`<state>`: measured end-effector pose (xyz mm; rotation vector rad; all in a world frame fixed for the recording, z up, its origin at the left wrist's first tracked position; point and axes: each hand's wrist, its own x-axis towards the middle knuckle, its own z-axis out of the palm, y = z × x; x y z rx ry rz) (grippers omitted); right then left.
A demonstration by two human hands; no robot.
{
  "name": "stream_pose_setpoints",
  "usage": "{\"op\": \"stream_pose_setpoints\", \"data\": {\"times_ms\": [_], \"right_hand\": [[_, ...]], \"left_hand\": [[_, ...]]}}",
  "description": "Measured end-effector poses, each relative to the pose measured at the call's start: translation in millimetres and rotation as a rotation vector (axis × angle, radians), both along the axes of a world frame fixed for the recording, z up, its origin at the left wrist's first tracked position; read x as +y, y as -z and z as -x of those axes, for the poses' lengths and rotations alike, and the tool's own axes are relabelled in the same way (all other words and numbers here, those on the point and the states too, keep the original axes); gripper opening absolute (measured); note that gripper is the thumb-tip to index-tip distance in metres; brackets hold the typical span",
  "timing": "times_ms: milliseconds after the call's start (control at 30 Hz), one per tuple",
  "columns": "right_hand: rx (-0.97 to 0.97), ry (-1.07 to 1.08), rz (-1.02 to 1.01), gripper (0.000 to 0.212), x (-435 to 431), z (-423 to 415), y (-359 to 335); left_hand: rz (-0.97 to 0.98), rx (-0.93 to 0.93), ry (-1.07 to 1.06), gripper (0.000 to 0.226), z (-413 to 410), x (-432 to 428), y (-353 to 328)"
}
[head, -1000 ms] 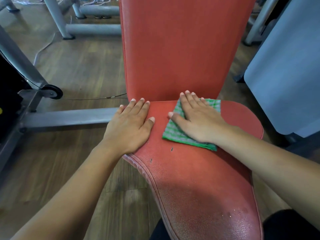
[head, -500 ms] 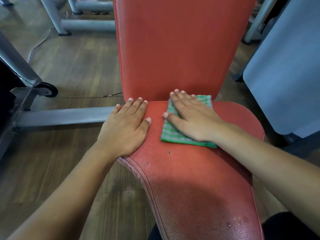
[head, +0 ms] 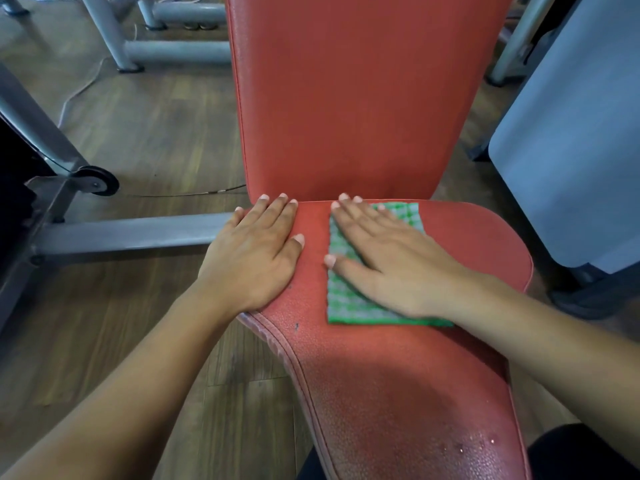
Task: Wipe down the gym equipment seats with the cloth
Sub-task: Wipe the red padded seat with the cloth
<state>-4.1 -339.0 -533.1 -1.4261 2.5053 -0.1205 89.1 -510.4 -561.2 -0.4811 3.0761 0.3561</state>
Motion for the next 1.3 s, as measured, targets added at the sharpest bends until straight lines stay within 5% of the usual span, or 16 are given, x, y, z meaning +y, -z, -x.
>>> {"op": "stream_pose_setpoints", "data": {"times_ms": [133,267,500,733,900,1000,1133,1300], "right_hand": [[-0.049,0.044,0.005,0.087,33,-11,-7],[-0.032,0.178,-0.077,0.077,32,7,-8],[-0.023,-0.085,0.014,0.086,22,-43,-11],[-0.027,0.225,-0.055,0.075,26,8,-9],[-0.046,0.005,0.015,0.077,17,-26,-9],[-0.052,0.001,0.051,0.087,38,-42,-14],[-0.066,0.129,0.004,0.088,59,-33,-15],[-0.023,0.261,-0.048,0.074,54,-3,-14]], "left_hand": [[-0.004,-0.004,0.001,0.073,0,-1,1],[-0.005,-0.006,0.002,0.073,1,-1,1],[-0.012,-0.007,0.004,0.074,-1,0,-1],[-0.009,0.036,0.017,0.073,-2,1,0],[-0.021,0.121,0.031,0.078,-5,1,-3],[0.046,0.251,0.031,0.056,-9,11,-11],[-0.301,0.376,0.055,0.05,-25,42,-18],[-0.282,0.314,0.181,0.052,-38,52,-3]]}}
